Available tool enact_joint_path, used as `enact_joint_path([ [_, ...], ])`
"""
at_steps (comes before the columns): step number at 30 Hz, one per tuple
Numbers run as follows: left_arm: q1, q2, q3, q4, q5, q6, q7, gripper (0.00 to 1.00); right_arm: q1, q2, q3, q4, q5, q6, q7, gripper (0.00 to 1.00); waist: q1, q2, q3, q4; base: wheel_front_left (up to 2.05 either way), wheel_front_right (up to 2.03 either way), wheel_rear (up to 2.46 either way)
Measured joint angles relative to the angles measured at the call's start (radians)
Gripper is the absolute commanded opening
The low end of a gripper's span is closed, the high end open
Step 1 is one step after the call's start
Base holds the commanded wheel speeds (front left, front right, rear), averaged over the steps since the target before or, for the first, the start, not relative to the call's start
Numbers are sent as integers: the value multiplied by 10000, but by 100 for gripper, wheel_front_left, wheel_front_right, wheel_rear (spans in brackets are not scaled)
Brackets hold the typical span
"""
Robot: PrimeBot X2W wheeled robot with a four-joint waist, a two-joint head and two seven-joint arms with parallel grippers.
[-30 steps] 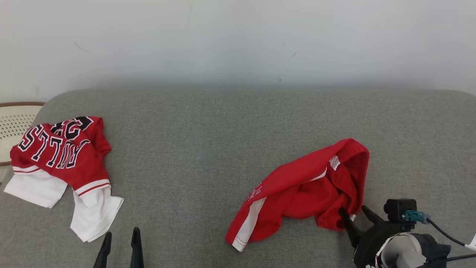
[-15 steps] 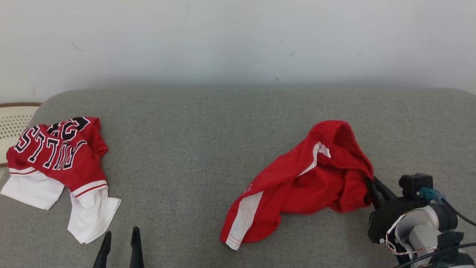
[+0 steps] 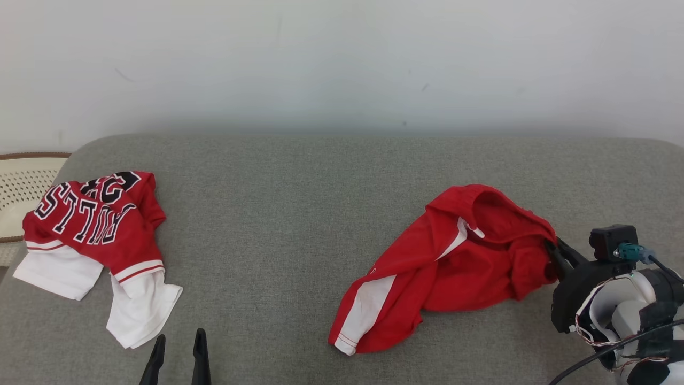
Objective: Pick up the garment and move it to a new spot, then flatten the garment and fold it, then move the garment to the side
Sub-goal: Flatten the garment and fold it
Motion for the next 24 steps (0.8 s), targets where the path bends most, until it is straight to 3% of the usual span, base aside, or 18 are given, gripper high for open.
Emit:
enact_joint_path([
  [1,6,0,6,4,0,-4,0,100,40,-36,42,10,130,0,-4,41,0,0,-16,29,0,0,0],
  [2,16,-2,17,4,0,-2,0,100,58,-75,86,23,215,0,-15,100,0,0,-39,47,0,0,0],
  [11,104,0,132,-38,0,6,0,100,244,-23,297,-337,815,0,-637,100,-2,0,-133,-12,0,0,0],
  [24,82,-2,79,-44,4,-82,0,100,140,109,966,-625,1313,0,-464,100,-2,0,-30,-80,0,0,0],
])
